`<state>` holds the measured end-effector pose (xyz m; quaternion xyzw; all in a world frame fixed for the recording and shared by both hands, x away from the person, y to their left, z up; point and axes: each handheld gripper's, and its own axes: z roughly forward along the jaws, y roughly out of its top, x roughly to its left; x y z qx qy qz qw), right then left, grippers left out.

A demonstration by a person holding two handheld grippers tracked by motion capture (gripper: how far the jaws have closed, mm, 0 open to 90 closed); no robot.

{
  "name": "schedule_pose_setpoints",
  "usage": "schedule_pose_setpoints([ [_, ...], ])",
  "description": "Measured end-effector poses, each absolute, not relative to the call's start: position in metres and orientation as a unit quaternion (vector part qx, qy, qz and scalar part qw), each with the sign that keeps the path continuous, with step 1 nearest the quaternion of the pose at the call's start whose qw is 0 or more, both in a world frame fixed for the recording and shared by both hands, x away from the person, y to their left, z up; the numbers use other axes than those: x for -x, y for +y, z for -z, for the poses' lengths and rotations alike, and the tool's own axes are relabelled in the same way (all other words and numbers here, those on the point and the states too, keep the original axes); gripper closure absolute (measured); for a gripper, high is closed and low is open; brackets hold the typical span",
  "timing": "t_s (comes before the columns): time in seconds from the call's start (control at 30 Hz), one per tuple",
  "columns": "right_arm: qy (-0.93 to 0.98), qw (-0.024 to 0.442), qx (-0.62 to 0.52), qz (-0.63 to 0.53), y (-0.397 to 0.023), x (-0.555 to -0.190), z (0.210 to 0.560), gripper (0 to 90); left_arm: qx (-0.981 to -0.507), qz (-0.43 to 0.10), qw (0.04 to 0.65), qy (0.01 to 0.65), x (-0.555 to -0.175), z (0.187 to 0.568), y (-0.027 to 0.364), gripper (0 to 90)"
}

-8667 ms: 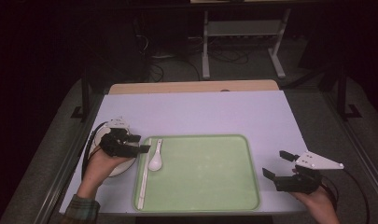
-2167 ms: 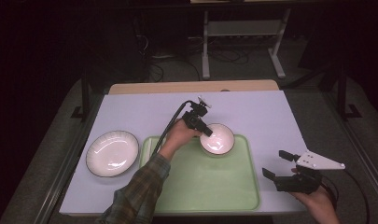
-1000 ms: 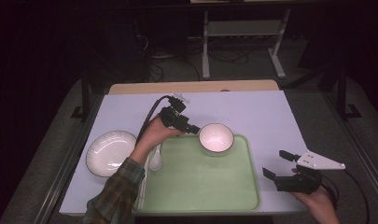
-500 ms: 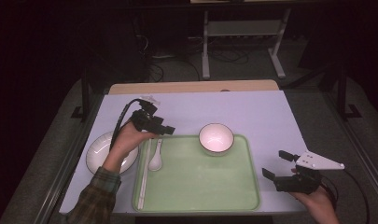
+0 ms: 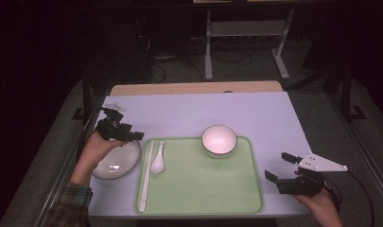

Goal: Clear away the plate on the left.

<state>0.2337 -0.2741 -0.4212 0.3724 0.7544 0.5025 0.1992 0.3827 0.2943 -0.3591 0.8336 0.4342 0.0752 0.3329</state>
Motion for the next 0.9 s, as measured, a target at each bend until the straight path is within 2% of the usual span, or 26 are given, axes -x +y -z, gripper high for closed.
schedule_pose_setpoints([
  [0.4,0.754,0.199,-0.373,-0.502,-0.274,-0.234,0.421,8.2,-0.815,-0.090,0.297,0.490,-0.374,0.367,0.355,25.9],
  [0.77,0.755,0.199,-0.374,-0.501,-0.274,-0.234,0.421,8.1,-0.794,-0.095,0.273,0.535,-0.371,0.375,0.398,38.9],
  [0.9,0.755,0.199,-0.374,-0.501,-0.274,-0.234,0.421,8.1,-0.785,-0.079,0.264,0.555,-0.369,0.380,0.417,47.0],
])
